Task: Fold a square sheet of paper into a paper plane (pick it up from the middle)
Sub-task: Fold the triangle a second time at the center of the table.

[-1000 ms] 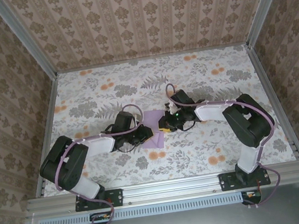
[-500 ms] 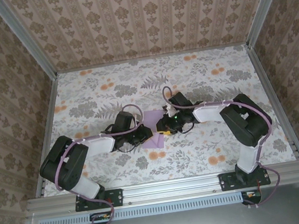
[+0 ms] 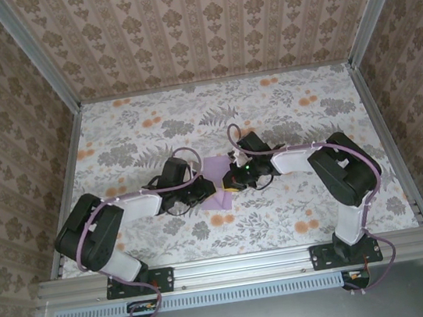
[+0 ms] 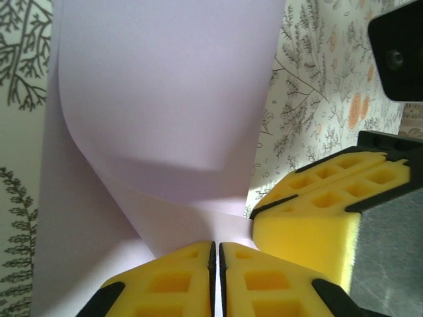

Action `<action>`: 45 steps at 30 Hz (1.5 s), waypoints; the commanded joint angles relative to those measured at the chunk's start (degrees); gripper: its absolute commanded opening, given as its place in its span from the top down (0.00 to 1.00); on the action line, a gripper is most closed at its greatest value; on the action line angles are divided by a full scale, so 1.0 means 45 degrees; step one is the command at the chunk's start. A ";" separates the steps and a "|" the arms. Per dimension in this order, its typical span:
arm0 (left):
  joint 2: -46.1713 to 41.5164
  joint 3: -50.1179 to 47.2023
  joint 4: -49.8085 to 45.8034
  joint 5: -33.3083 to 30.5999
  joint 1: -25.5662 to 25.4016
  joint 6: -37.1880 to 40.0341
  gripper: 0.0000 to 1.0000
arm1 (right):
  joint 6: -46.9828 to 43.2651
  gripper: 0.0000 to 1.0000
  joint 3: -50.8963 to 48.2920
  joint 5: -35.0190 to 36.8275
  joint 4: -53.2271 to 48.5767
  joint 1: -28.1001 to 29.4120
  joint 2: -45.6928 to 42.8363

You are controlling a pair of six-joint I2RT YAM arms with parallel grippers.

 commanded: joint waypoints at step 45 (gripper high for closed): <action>0.1600 0.2438 -0.1669 0.0442 -0.0431 0.1416 0.85 | -0.3518 0.99 0.1874 0.2423 -0.3112 -0.0259 0.0428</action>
